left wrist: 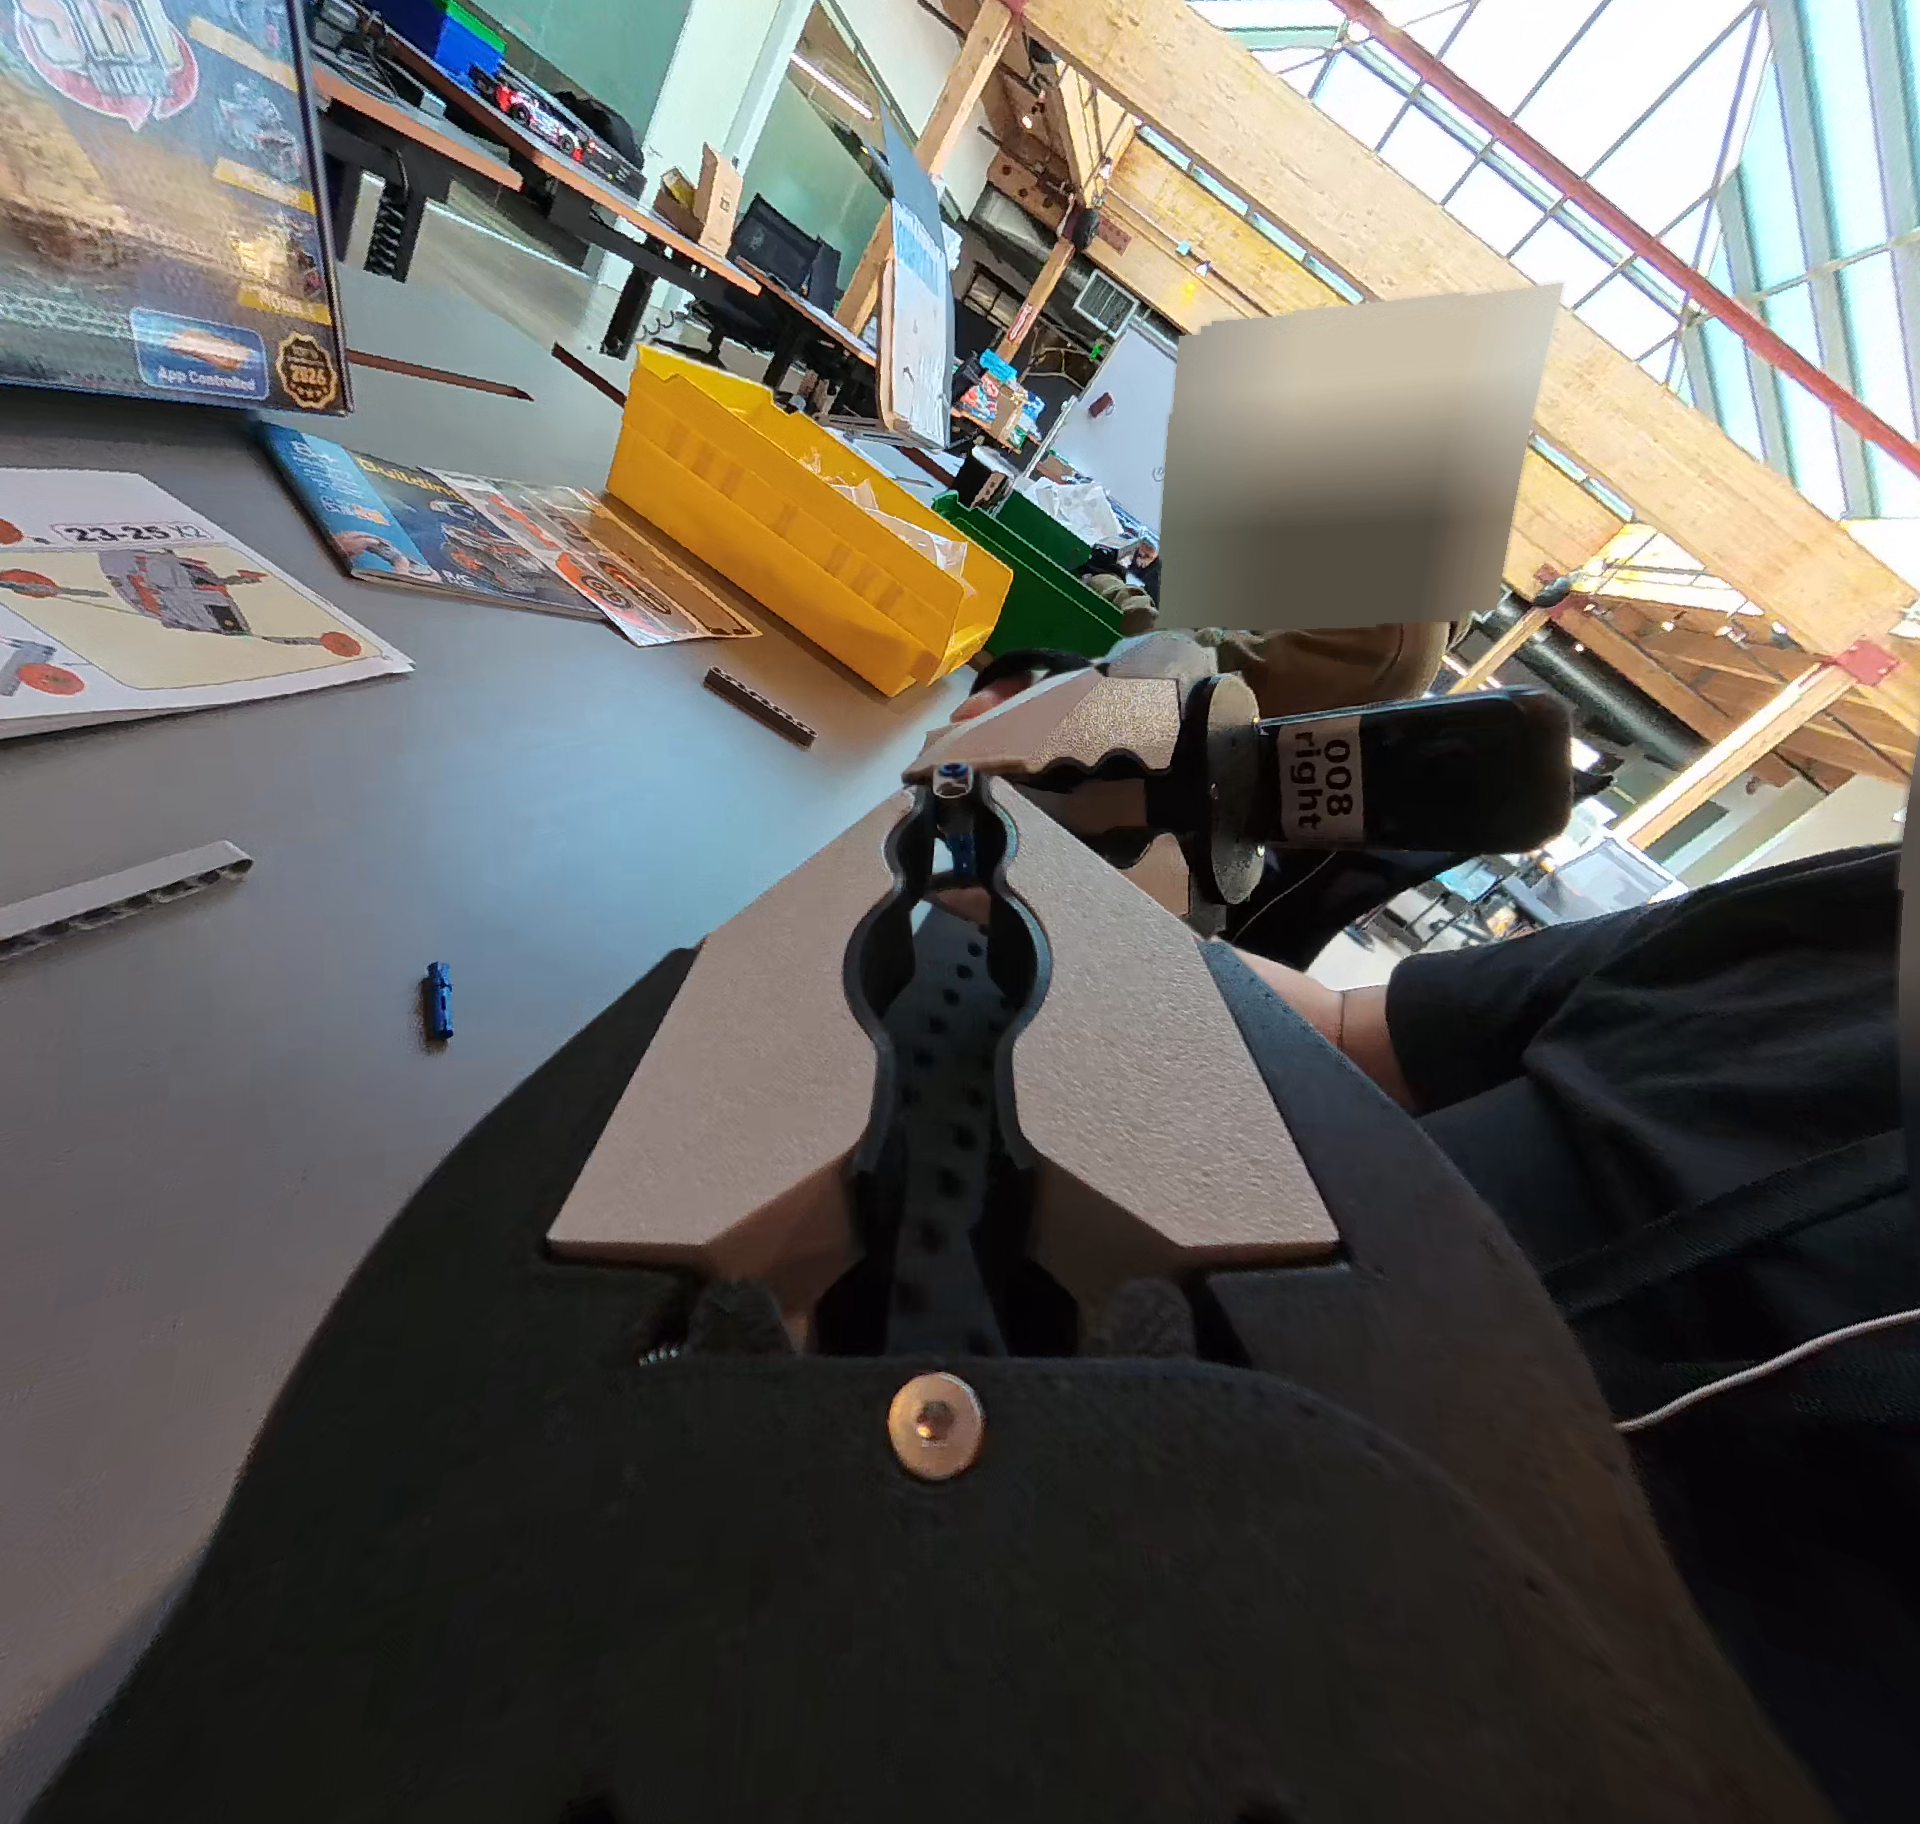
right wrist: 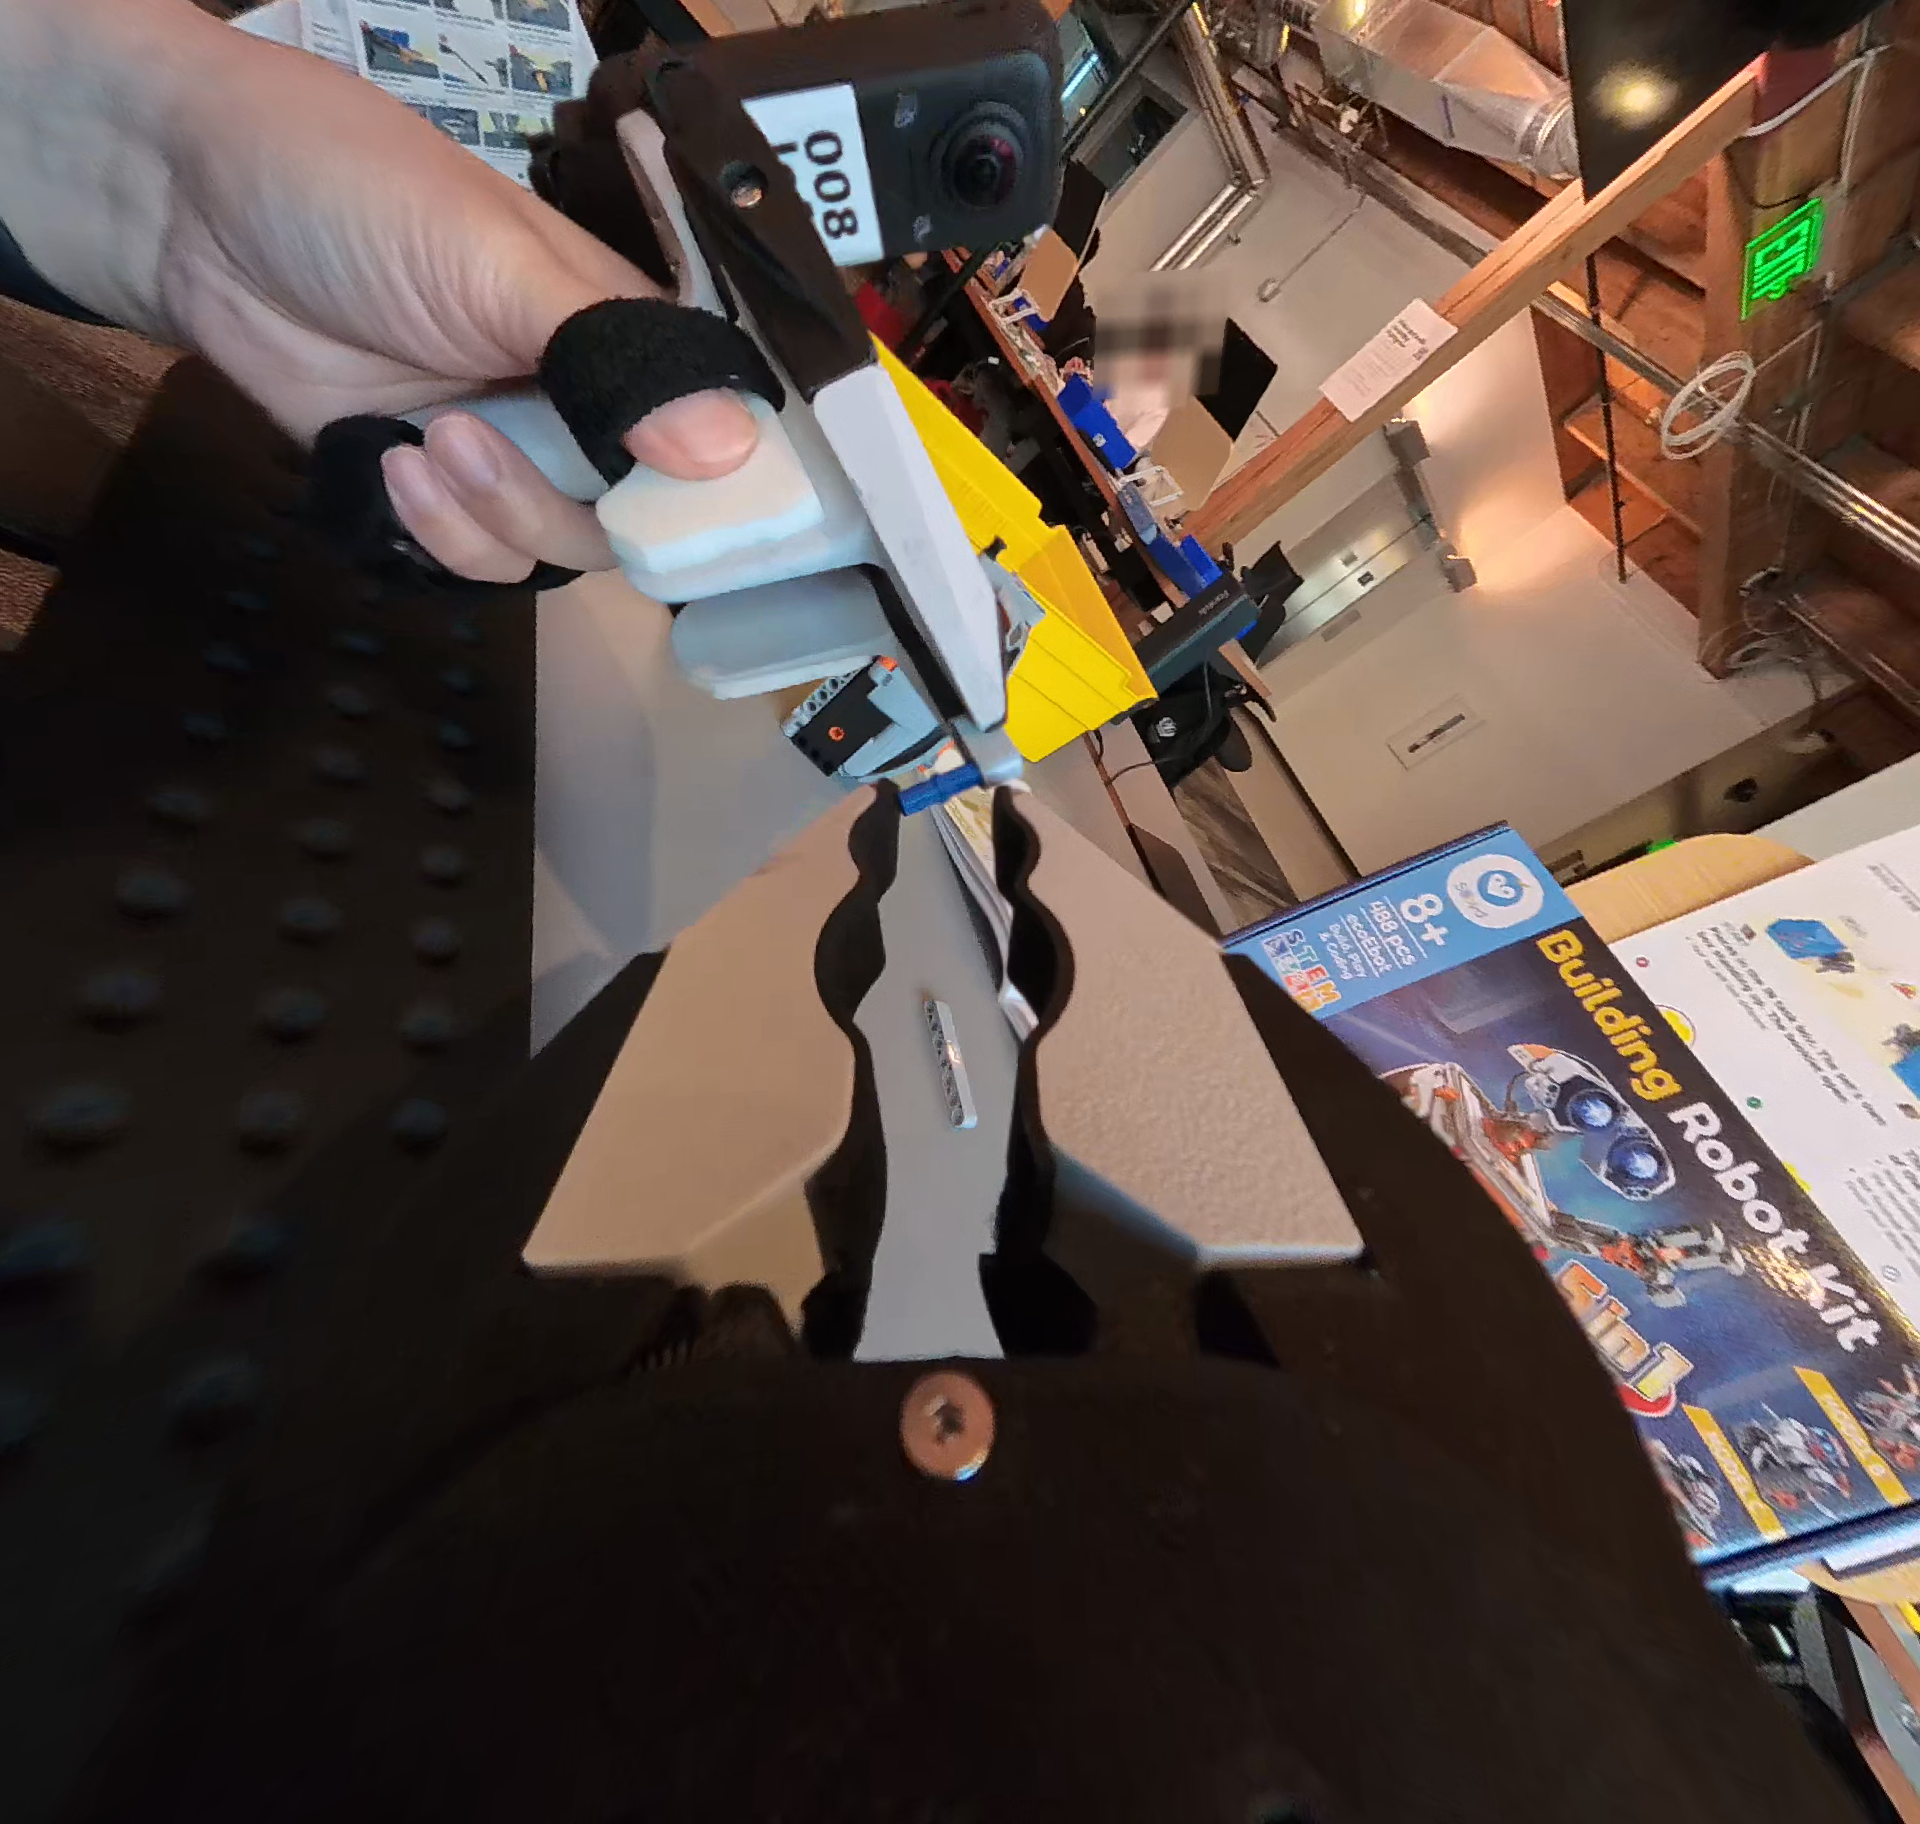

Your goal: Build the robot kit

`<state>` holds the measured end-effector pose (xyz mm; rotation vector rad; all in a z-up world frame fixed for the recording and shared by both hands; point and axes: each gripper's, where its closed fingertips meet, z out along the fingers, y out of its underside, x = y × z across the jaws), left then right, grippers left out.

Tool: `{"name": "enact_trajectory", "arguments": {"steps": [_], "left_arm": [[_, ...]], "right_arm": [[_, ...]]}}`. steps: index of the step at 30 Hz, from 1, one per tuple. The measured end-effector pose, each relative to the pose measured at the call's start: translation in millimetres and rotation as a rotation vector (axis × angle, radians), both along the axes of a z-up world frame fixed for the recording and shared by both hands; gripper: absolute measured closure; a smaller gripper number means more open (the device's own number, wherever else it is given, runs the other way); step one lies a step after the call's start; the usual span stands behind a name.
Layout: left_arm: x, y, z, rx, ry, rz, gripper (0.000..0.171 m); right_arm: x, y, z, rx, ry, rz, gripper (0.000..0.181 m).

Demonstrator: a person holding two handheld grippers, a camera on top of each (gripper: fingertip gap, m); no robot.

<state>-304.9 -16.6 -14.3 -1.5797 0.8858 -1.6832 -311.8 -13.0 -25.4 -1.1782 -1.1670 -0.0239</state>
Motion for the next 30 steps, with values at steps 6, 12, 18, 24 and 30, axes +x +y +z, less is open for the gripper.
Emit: {"name": "enact_trajectory", "arguments": {"steps": [6,12,18,24,30], "left_arm": [[-0.1,0.6,-0.1,0.020,0.026,0.028,0.166],[1.8,-0.4,-4.9,0.014,0.058,0.023,0.166],[1.9,0.3,-3.4,0.010,0.041,0.038,0.166],[2.2,0.3,-3.4,0.017,0.043,0.046,0.166],[2.5,-0.4,-4.6,0.024,0.050,0.052,0.166]], "right_arm": [[0.8,2.2,2.5,0.001,0.006,-0.035,0.156],[-1.3,0.8,-2.9,0.005,-0.037,-0.027,0.158],[-0.1,1.8,-1.5,-0.008,-0.013,-0.037,0.158],[0.9,2.1,-2.4,-0.014,-0.016,-0.040,0.159],[1.7,1.4,-4.6,-0.040,-0.022,-0.033,0.161]]}}
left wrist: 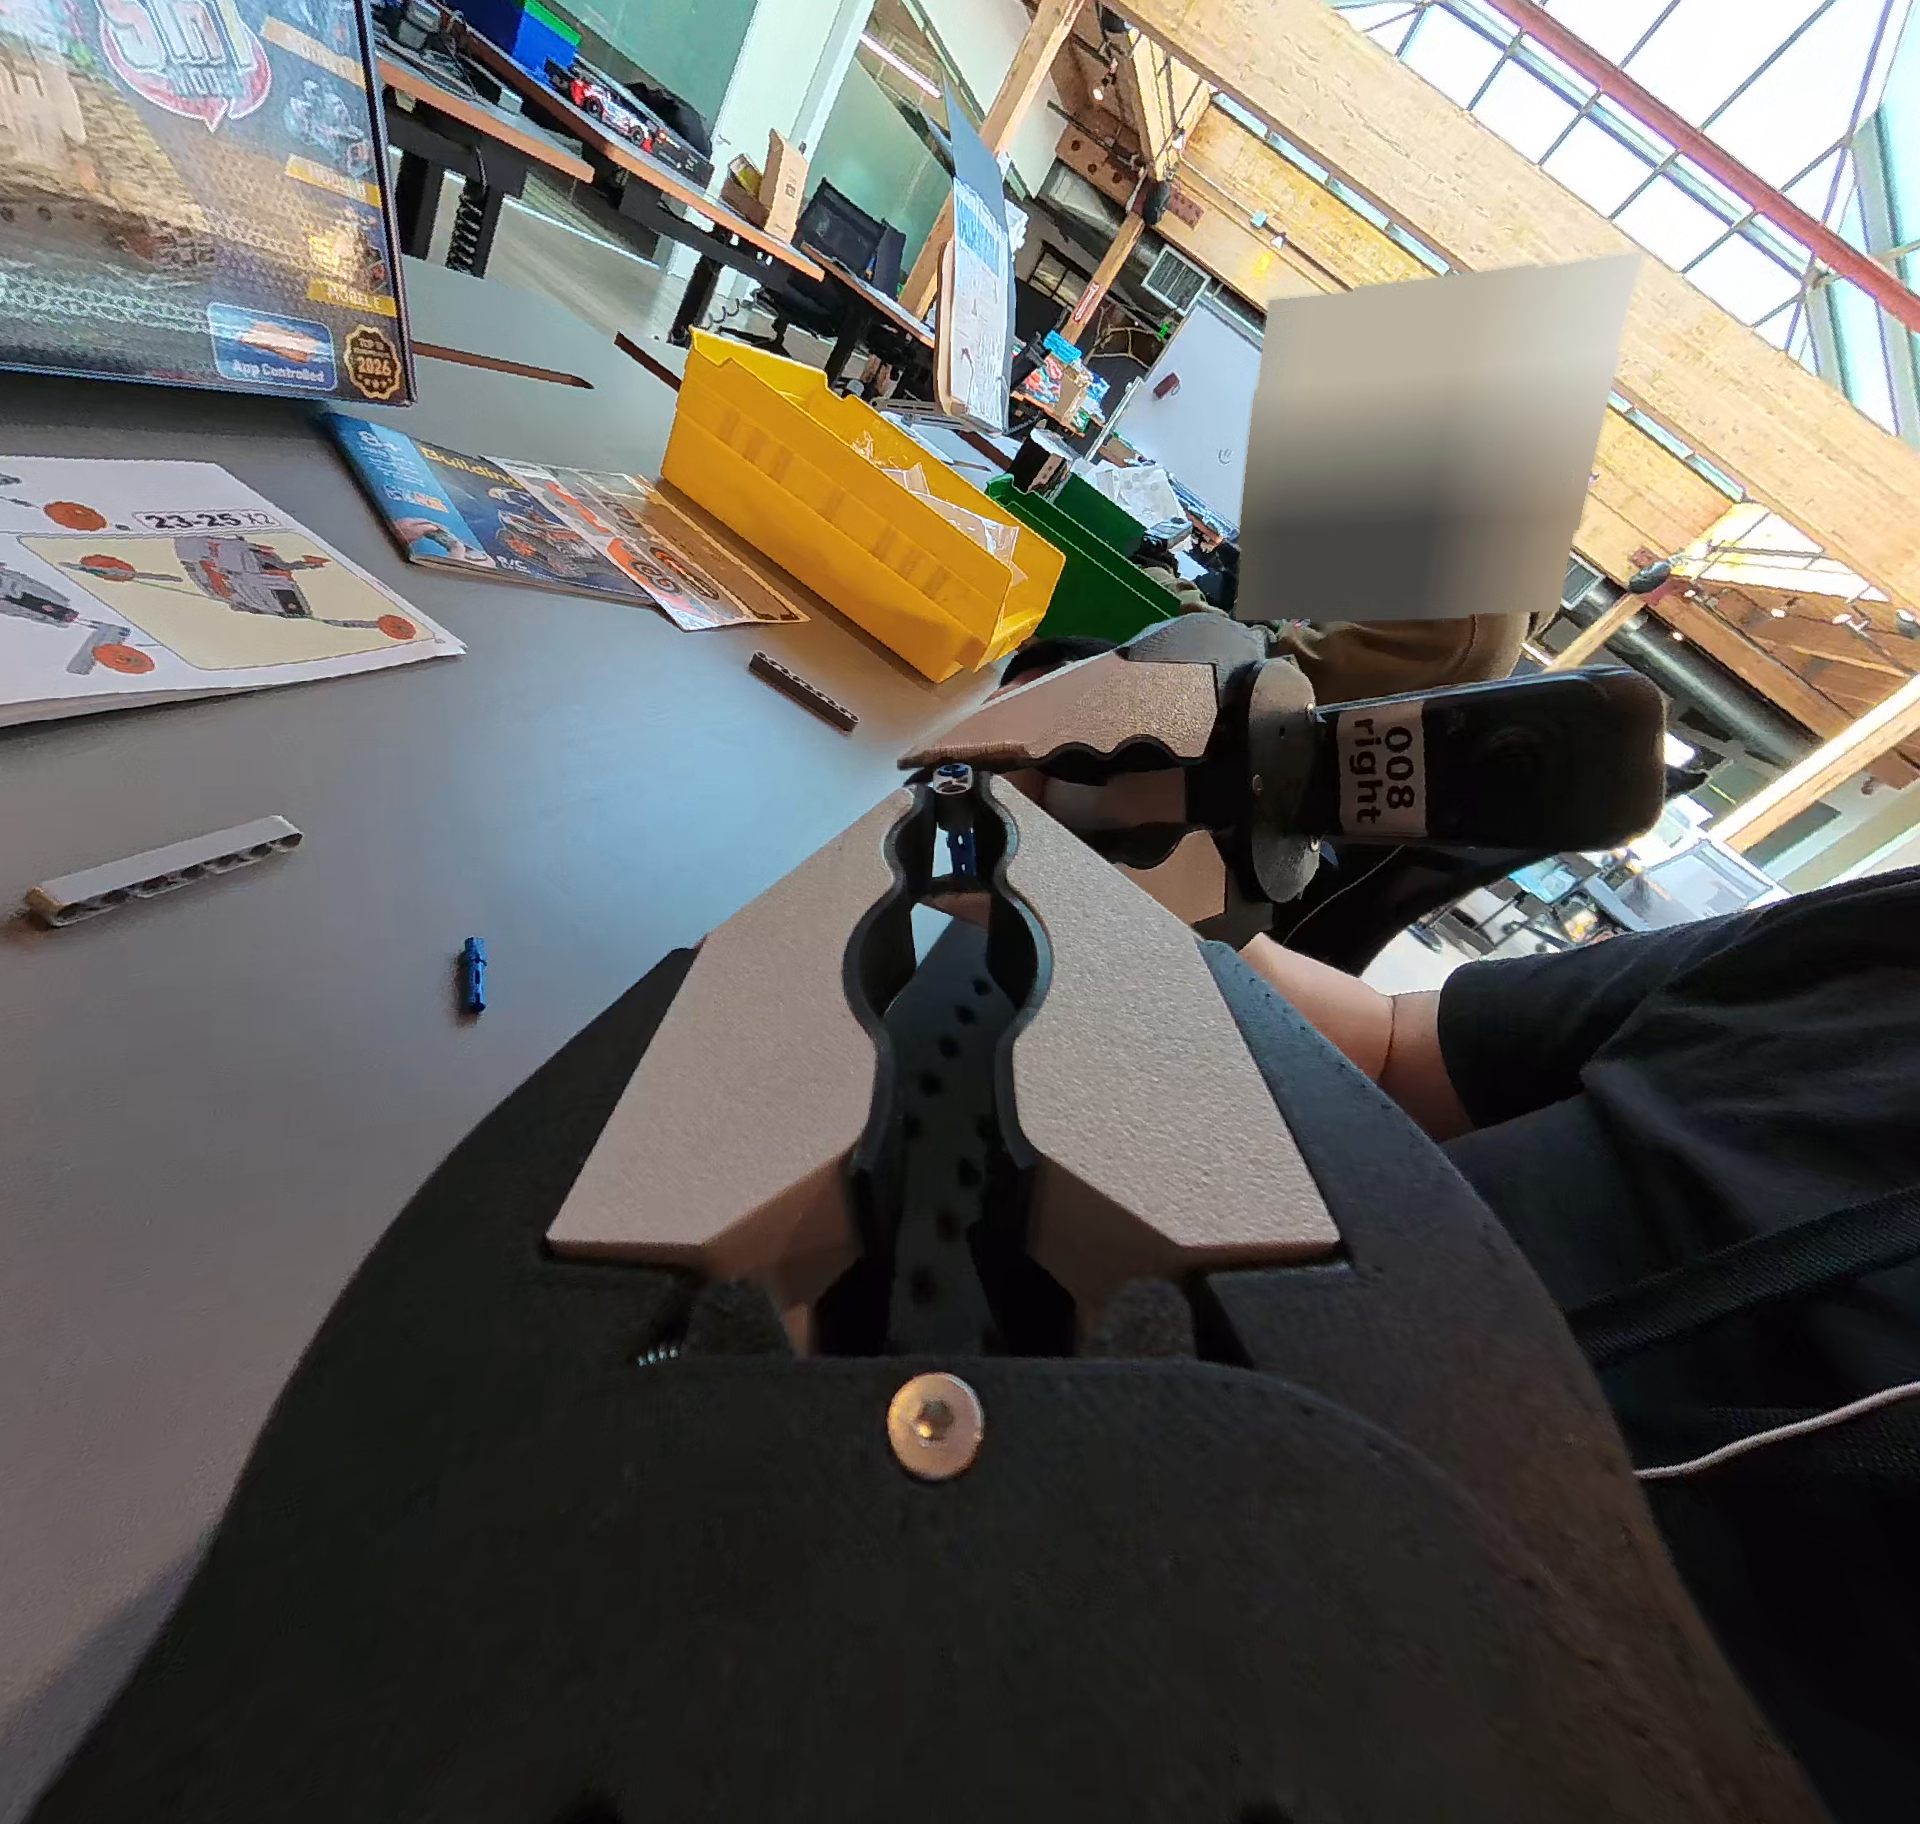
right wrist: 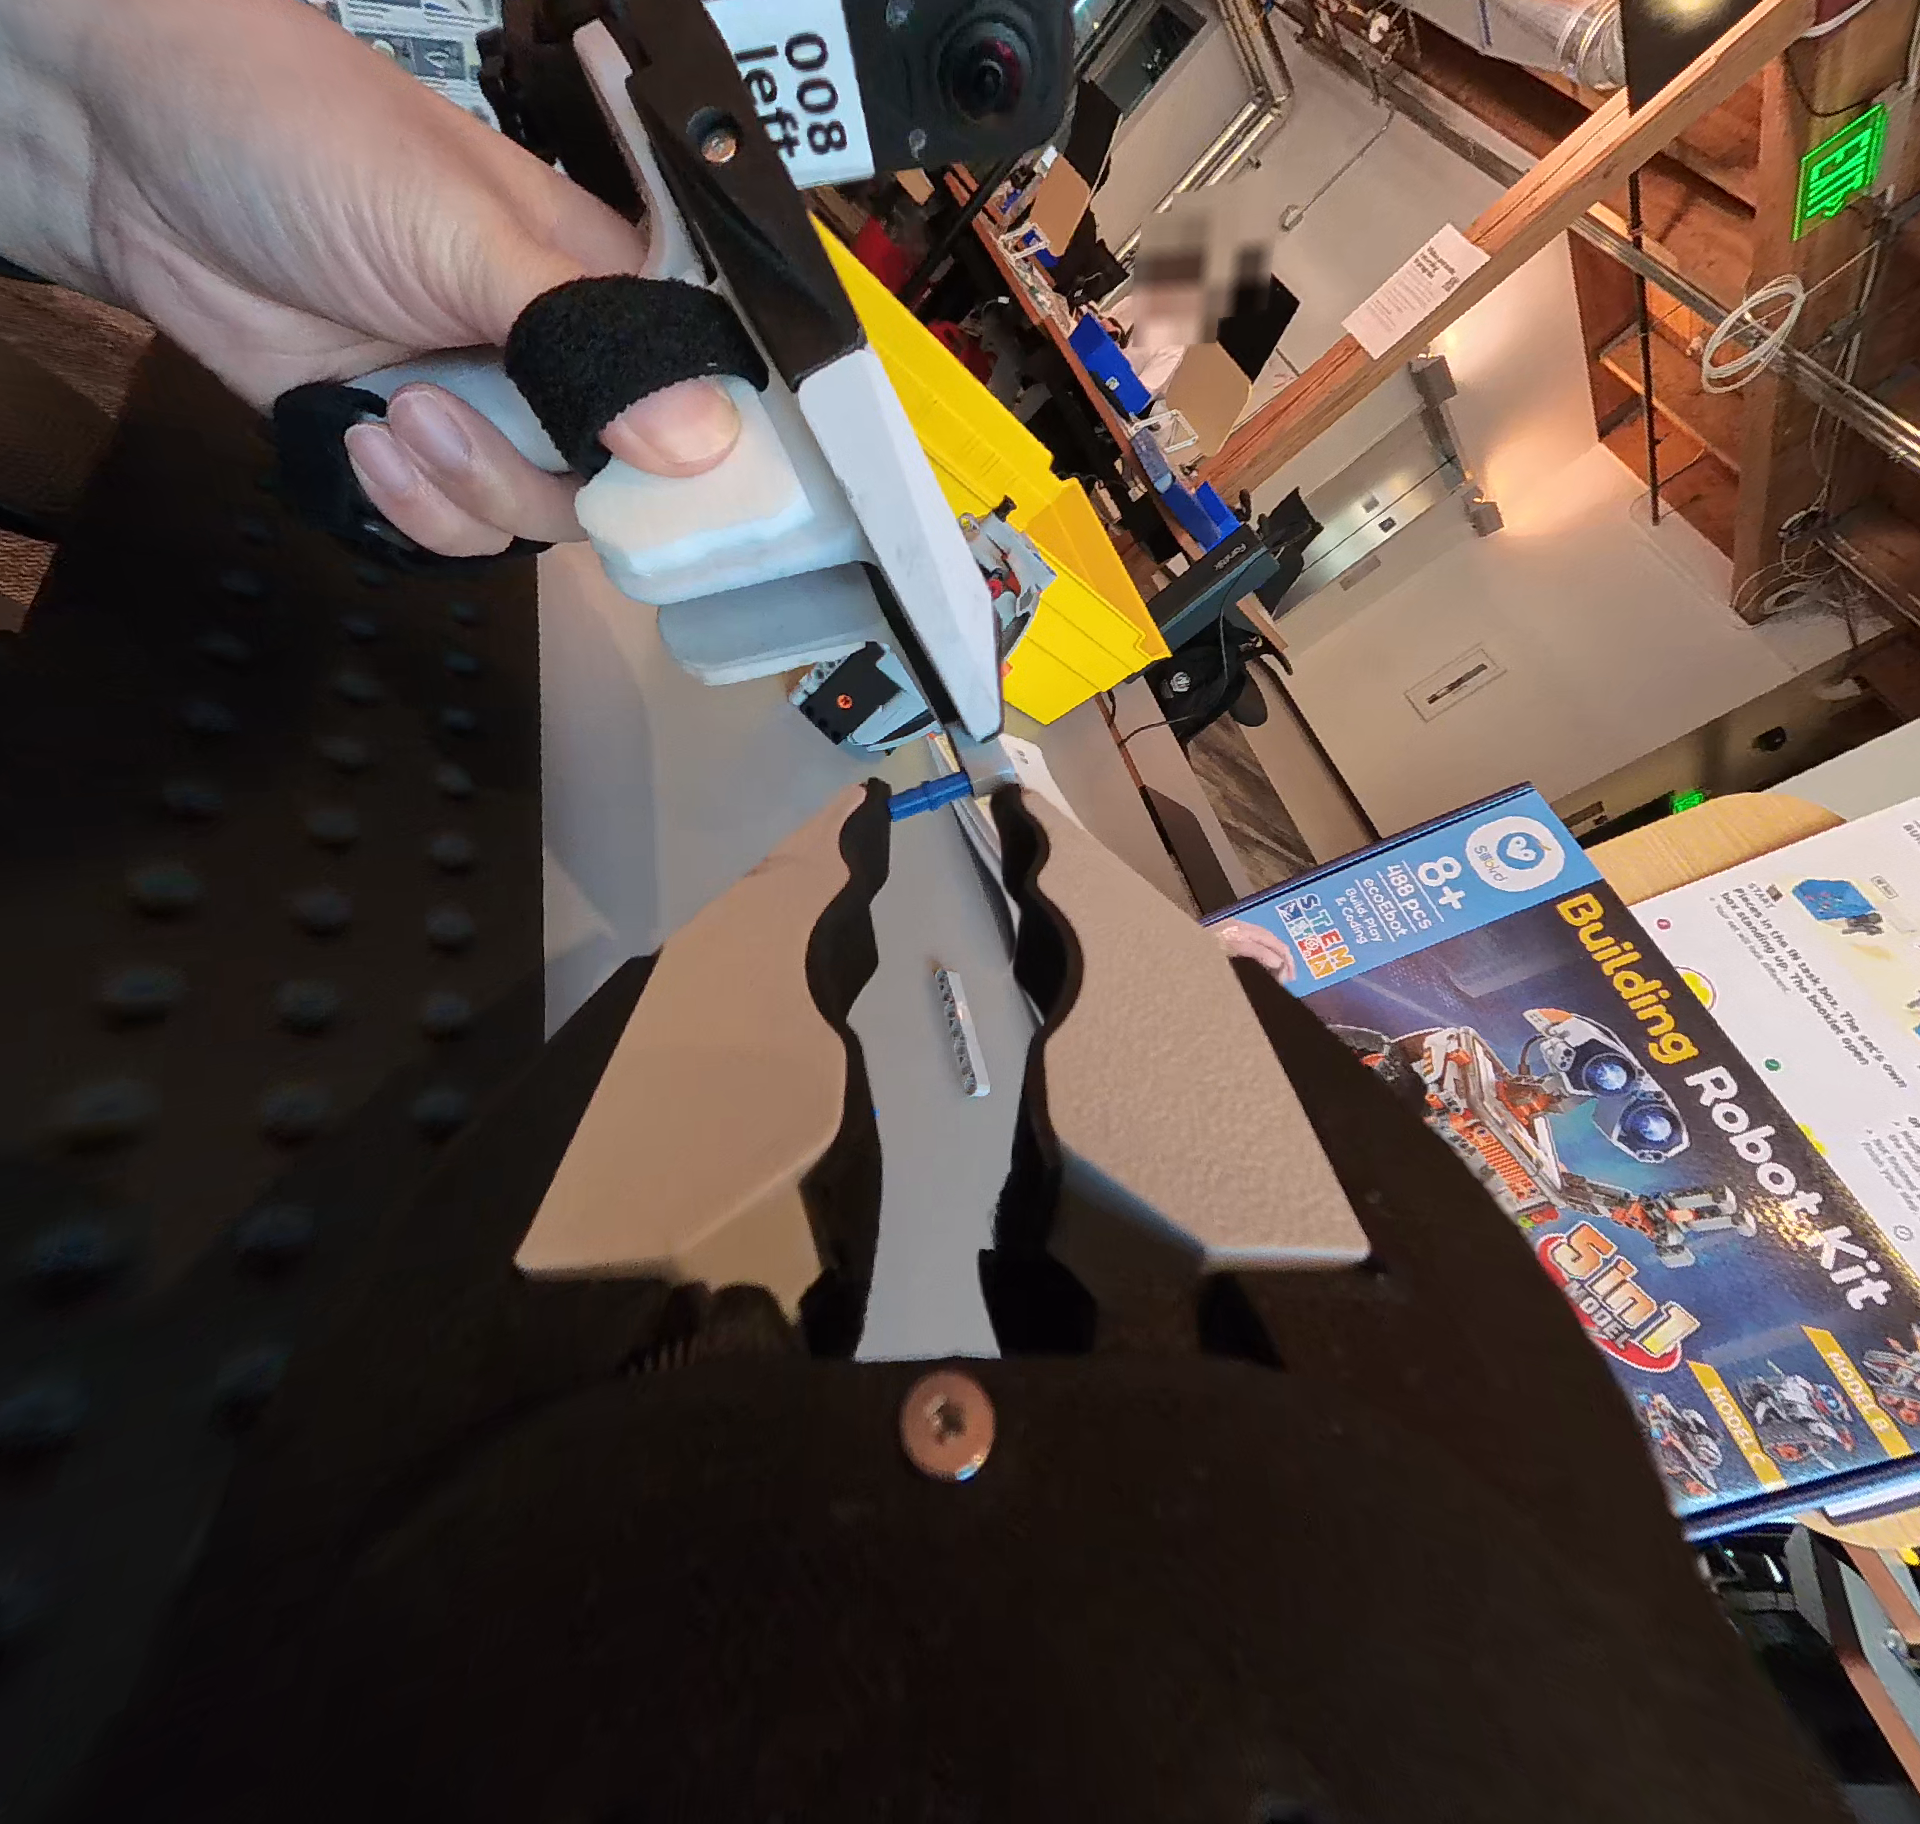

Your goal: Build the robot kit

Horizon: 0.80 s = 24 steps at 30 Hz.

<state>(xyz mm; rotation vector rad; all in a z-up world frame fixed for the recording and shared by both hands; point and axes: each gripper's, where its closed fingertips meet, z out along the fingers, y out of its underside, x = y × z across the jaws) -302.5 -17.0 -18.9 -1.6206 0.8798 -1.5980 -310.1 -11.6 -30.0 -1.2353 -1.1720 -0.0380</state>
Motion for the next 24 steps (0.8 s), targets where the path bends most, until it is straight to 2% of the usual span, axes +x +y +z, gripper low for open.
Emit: {"name": "enact_trajectory", "arguments": {"steps": [1,5,11,13,15,20,22,24], "left_arm": [[0,0,1,0.007,-0.002,0.004,0.166],[0,1,-1,0.020,0.028,0.020,0.166],[-2,9,1,0.026,-0.003,0.044,0.166],[-3,9,3,0.064,-0.018,0.063,0.166],[-7,11,9,0.077,-0.058,0.080,0.166],[-11,9,16,0.102,-0.112,0.078,0.166],[-9,6,17,0.109,-0.123,0.073,0.166],[-7,3,16,0.110,-0.133,0.068,0.166]], "right_arm": [[-1,-2,-5,-0.022,-0.026,0.017,0.174],[-1,0,-7,-0.014,-0.025,0.000,0.174],[1,8,-5,-0.132,0.112,-0.025,0.170],[1,8,-5,-0.215,0.207,0.000,0.167],[1,5,-1,-0.352,0.371,0.061,0.160],[1,-6,21,-0.696,0.775,0.311,0.157],[1,-5,23,-0.754,0.823,0.343,0.155],[-2,-4,18,-0.771,0.800,0.328,0.156]]}}
